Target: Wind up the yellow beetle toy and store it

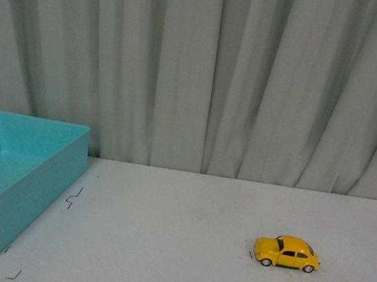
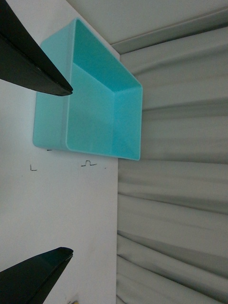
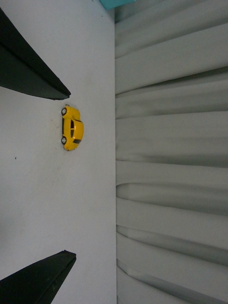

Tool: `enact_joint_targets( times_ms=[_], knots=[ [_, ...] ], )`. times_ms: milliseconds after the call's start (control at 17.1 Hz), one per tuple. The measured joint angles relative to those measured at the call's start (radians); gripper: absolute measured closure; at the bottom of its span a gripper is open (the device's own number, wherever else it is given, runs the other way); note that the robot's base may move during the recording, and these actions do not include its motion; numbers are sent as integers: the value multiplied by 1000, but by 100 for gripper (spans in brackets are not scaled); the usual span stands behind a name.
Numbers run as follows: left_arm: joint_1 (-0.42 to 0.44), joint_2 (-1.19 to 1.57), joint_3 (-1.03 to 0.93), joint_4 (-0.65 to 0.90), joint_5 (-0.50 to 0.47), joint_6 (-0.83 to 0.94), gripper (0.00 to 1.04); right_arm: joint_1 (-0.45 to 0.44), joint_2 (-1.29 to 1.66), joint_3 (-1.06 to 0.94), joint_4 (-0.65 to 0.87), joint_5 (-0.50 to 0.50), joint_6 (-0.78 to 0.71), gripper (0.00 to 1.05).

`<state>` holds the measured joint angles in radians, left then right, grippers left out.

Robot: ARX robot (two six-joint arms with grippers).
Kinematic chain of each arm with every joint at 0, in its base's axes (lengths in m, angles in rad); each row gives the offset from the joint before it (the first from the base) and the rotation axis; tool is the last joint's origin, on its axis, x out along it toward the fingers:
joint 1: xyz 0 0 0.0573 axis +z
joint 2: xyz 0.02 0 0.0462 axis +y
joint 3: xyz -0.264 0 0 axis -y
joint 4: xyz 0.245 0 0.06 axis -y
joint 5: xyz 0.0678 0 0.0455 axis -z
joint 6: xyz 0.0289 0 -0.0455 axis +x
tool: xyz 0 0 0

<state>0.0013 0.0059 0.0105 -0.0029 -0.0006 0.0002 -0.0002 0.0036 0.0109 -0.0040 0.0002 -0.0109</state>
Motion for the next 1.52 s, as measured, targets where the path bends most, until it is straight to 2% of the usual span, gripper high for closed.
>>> enact_joint_targets(
  times_ms=[1225, 1283, 1400, 1458, 1517],
  knots=[
    [0, 0, 0, -1, 0, 0, 7, 0, 0, 0, 0, 0, 0, 7],
    [0, 0, 0, -1, 0, 0, 7, -18, 9, 0, 1, -56, 40, 7],
    [0, 0, 0, -1, 0, 0, 7, -220, 297, 1, 320, -309, 197, 7],
    [0, 0, 0, -1, 0, 0, 7, -319, 527, 14, 522, -398, 215, 7],
    [0, 0, 0, -1, 0, 0, 7, -371, 724, 57, 683, -451, 212, 7]
  ],
)
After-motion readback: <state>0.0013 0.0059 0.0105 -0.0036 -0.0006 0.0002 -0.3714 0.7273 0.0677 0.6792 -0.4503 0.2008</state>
